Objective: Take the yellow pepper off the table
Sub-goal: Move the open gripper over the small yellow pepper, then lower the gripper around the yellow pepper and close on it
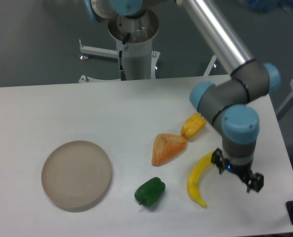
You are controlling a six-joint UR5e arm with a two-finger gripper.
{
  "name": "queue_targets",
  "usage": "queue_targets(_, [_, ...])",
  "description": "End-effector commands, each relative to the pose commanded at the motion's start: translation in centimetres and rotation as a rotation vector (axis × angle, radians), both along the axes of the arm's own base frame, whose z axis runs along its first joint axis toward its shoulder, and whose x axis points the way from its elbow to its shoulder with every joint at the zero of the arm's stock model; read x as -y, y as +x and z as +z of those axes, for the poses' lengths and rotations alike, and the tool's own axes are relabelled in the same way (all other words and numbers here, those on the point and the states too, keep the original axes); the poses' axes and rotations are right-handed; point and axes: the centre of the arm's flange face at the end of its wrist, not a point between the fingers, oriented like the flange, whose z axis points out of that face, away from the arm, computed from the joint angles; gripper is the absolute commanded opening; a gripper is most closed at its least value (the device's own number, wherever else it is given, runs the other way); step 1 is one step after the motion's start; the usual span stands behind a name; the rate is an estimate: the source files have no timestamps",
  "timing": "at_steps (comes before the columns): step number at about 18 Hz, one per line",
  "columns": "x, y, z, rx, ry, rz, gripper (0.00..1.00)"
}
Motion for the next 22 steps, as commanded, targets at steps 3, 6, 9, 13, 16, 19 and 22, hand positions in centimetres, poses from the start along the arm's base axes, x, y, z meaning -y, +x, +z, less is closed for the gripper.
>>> queue_targets(3, [2.8,1.2,0.3,0.058,-0.053,0.015,1.0])
queue_targets(6, [4.6,3.1,-1.0,0.095,-0.098,0.017,1.0])
queue_targets(9, [6.3,4.7,-2.6,0.104,-0.148,0.017,1.0])
queue_targets(13, [7.8,6.7,-3.8,0.118,-0.189,0.011,1.0])
queue_targets(16, [8.0,9.0,-5.4,0.136,-0.209,0.004,1.0])
queue_targets(19, [8.7,10.3,-6.2,0.112,-0.189,0.0,1.0])
queue_targets(22, [9.6,11.4,-7.1,0.102,-0.178,-0.006,1.0])
